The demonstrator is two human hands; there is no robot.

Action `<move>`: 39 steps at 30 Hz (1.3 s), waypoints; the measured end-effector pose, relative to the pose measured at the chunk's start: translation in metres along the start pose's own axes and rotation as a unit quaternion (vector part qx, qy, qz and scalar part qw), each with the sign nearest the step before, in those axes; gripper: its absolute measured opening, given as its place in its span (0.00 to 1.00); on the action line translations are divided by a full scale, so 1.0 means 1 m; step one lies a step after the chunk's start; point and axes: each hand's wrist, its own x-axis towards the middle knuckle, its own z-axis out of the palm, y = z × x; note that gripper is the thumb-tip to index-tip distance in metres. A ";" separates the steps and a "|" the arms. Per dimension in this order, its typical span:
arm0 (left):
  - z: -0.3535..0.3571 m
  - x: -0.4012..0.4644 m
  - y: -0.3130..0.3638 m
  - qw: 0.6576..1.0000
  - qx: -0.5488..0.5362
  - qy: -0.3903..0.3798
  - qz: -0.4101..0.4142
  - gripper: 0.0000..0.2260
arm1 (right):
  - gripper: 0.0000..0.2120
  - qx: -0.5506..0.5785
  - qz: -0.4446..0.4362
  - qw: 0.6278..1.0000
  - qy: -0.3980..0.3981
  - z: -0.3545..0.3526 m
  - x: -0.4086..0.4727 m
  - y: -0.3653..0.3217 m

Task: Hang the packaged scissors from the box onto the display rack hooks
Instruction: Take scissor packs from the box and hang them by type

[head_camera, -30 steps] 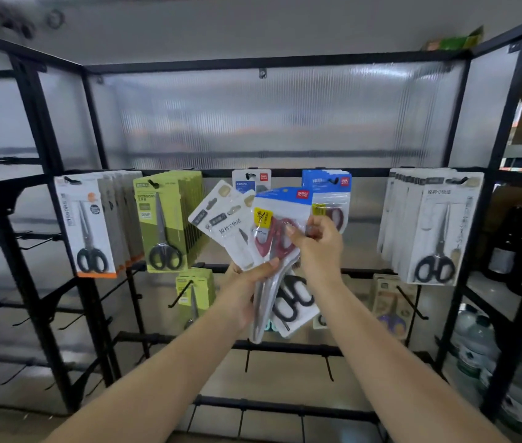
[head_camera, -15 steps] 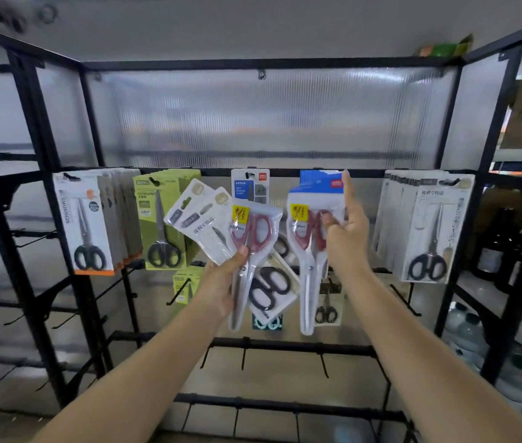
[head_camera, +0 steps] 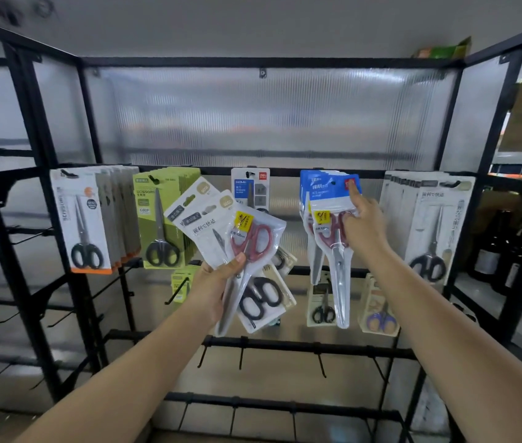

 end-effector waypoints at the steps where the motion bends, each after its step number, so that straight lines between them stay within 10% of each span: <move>1: 0.000 0.001 0.001 1.000 0.000 -0.003 -0.005 0.09 | 0.30 -0.002 0.002 1.000 -0.001 0.001 0.001 -0.001; 23: 0.007 0.000 0.009 0.999 -0.036 0.008 -0.004 0.13 | 0.35 -0.279 0.058 0.957 -0.047 0.015 0.021 -0.022; 28: 0.005 0.000 0.006 0.999 -0.051 0.010 0.004 0.09 | 0.13 -0.018 -0.027 0.999 -0.023 0.038 -0.038 -0.018; 39: 0.021 -0.004 -0.008 1.000 -0.001 -0.018 -0.004 0.22 | 0.10 0.195 0.099 0.976 -0.025 0.047 -0.052 -0.008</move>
